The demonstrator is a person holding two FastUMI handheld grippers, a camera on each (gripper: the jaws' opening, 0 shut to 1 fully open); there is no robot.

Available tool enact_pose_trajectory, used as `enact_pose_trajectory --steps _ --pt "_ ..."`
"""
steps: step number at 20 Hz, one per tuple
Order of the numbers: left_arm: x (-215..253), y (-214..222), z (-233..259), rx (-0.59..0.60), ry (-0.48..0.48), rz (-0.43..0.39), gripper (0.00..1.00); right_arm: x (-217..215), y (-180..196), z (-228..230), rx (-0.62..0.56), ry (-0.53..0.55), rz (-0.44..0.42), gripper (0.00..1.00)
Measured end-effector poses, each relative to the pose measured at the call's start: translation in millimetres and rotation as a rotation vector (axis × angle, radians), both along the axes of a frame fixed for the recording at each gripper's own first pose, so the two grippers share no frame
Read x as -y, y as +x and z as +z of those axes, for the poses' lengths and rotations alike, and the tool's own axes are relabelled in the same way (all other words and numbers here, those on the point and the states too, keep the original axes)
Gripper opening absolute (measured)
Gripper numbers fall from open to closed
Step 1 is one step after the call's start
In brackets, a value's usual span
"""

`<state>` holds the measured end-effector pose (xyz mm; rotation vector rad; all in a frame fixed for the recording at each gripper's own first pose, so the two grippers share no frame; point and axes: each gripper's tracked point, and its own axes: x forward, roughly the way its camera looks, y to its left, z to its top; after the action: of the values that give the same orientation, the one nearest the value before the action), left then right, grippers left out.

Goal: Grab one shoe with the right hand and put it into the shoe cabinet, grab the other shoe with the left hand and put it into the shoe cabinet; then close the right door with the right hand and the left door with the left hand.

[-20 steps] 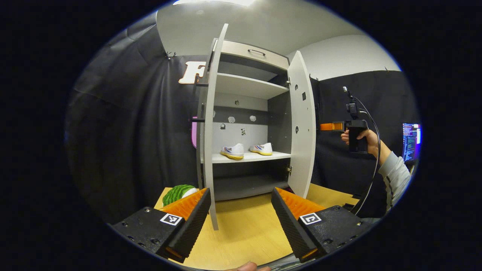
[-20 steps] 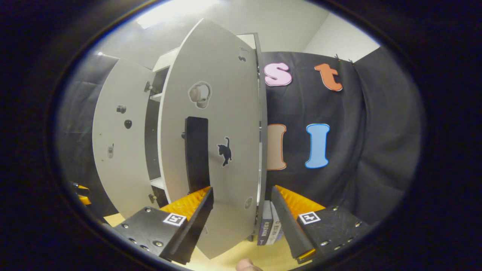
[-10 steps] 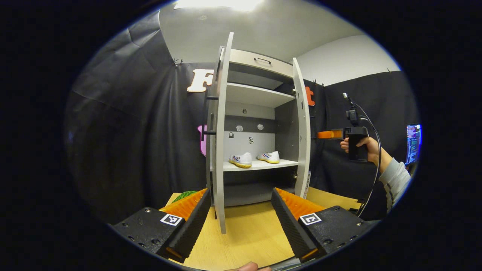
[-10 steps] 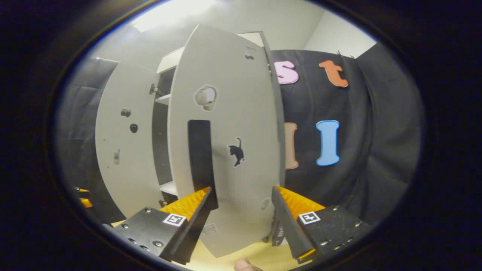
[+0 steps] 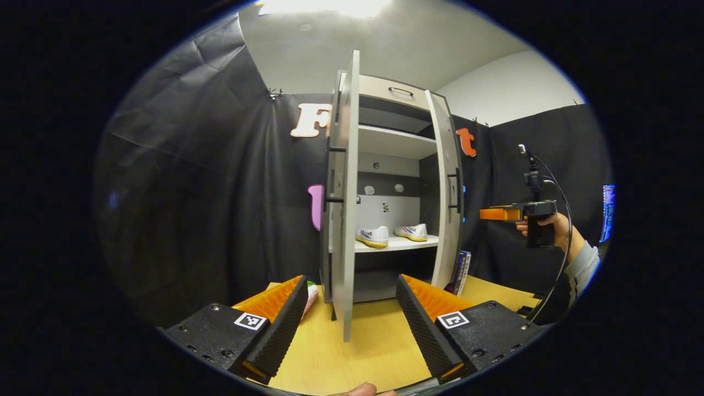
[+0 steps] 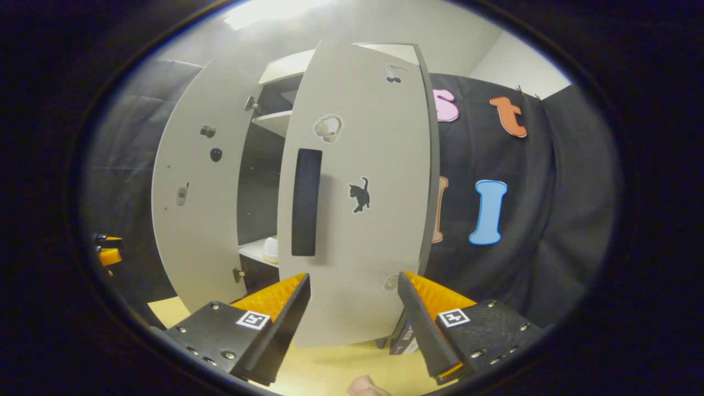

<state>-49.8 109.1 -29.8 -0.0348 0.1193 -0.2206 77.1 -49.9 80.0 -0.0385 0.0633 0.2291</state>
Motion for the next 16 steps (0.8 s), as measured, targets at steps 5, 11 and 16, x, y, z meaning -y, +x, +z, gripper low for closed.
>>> enact_pose_trajectory --steps 5,11,16 --pt "-30 14 1 -0.041 -0.032 0.033 0.97 15 -4 -13 -0.012 0.055 -0.009 0.95" --pt "-84 61 24 -0.034 -0.020 0.128 0.97 35 -12 -14 -0.008 0.128 -0.029 0.95" --pt "-121 108 54 -0.019 -0.041 0.184 0.97 53 -24 -7 0.026 0.119 -0.050 0.96"
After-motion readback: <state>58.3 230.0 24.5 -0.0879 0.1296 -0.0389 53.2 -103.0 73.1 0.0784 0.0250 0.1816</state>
